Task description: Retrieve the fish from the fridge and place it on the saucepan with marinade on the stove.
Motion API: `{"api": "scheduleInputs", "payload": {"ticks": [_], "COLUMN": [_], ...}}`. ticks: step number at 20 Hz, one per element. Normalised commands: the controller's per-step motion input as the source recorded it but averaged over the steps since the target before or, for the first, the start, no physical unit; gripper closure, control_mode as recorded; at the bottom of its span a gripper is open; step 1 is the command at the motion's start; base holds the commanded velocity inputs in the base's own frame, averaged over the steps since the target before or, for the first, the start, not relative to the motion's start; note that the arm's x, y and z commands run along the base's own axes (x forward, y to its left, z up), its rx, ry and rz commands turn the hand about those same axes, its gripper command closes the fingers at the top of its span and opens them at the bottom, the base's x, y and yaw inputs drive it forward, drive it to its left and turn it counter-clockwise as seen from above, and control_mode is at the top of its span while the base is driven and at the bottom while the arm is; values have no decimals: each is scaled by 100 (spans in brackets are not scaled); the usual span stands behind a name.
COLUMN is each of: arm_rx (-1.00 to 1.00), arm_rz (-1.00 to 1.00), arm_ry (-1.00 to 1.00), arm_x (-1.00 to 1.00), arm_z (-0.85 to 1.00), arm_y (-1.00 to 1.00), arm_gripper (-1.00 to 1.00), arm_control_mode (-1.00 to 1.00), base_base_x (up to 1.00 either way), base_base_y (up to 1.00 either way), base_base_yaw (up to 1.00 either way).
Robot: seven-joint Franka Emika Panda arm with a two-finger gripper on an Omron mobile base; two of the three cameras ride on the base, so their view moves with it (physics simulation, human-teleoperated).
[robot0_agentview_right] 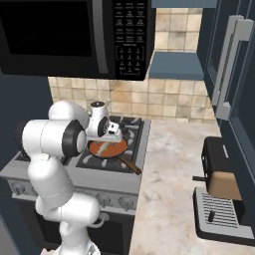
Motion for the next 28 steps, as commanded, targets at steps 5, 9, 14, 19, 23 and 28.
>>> {"api": "scheduleInputs", "payload": {"ticks": [5,9,14,19,23,28], "arm_rx": [0,0,0,0,0,0], "arm_rz": [0,0,0,0,0,0], "arm_ry": [0,-1,-2,0,0,0], "arm_x": [-6,-47,-76,-87,-82,-69], "arm_z": [7,34,29,14,19,46], "arm_y": [0,0,0,0,0,0], "arm_gripper": [-100,-100,-100,-100,-100,-100], "arm_control_mode": [-100,-100,-100,-100,-100,-100], "base_base_x": [0,0,0,0,0,0], "base_base_y": [0,0,0,0,0,0], "base_base_yaw": [0,0,0,0,0,0]}}
